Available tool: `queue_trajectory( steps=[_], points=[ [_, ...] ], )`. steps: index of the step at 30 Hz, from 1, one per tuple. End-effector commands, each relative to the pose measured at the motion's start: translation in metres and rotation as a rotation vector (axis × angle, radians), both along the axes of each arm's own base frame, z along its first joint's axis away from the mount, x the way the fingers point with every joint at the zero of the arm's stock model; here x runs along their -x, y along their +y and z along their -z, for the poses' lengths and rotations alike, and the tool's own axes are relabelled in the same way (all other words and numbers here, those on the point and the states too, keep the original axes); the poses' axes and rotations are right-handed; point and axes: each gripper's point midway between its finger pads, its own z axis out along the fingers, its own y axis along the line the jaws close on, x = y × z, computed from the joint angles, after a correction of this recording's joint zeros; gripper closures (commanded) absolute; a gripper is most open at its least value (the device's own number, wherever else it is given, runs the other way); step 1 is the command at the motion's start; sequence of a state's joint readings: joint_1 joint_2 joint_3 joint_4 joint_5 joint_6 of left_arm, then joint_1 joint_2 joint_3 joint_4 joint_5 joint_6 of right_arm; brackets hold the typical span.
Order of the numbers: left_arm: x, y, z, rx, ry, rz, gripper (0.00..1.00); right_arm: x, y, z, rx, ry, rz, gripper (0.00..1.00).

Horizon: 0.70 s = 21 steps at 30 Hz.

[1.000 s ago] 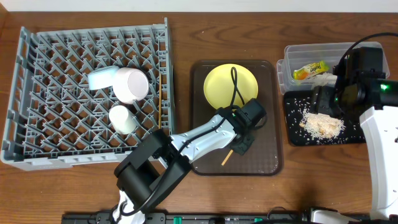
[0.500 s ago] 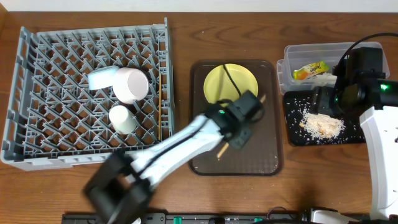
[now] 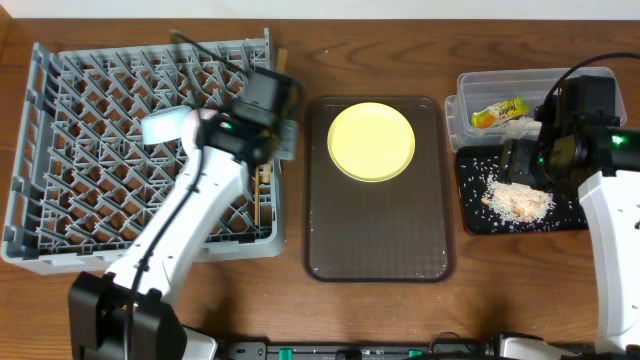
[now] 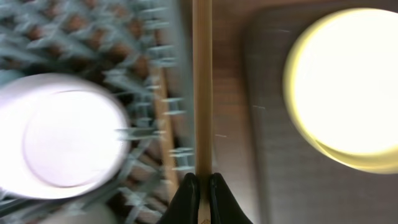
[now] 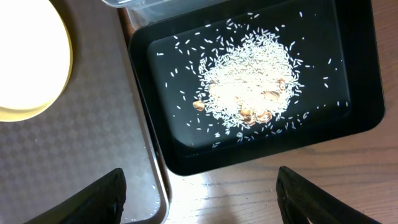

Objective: Sort waste into correct bins and load items into the dishwasher rack
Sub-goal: 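Carry the chopsticks to the rack and drop them in upright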

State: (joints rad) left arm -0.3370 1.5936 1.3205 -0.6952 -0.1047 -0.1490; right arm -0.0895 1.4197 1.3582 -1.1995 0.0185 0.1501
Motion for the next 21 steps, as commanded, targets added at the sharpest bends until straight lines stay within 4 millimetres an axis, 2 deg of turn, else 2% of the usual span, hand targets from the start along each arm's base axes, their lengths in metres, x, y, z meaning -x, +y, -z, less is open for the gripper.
queue_trajectory(
  steps=[1,9,11,12,14,16,19,21],
  points=[
    [-0.005,0.015,0.012,0.001,0.037,-0.026,0.94,-0.001,-0.004,-0.002,0.002,-0.007,0.006,0.25],
    [-0.001,0.014,0.059,0.001,0.171,-0.022,0.93,0.000,-0.004,-0.002,0.002,-0.005,0.006,0.25],
    [0.002,0.014,0.067,-0.008,0.201,-0.023,0.85,0.000,-0.004,-0.001,0.002,-0.003,0.006,0.25],
    [0.003,0.015,0.068,-0.010,0.208,-0.023,0.78,0.000,-0.004,-0.001,0.002,-0.003,0.006,0.25],
    [0.003,0.015,0.067,-0.010,0.204,-0.021,0.68,0.000,-0.004,-0.001,0.002,-0.004,0.006,0.25],
    [0.002,0.015,0.059,-0.006,0.185,-0.018,0.62,0.000,-0.004,-0.001,0.003,-0.004,0.006,0.25],
    [0.001,0.010,0.039,0.010,0.130,-0.007,0.56,0.000,-0.004,-0.002,0.003,-0.006,0.006,0.25],
    [0.000,-0.001,0.019,0.026,0.068,0.045,0.55,-0.001,-0.004,-0.002,0.003,-0.008,0.006,0.24]
  ],
)
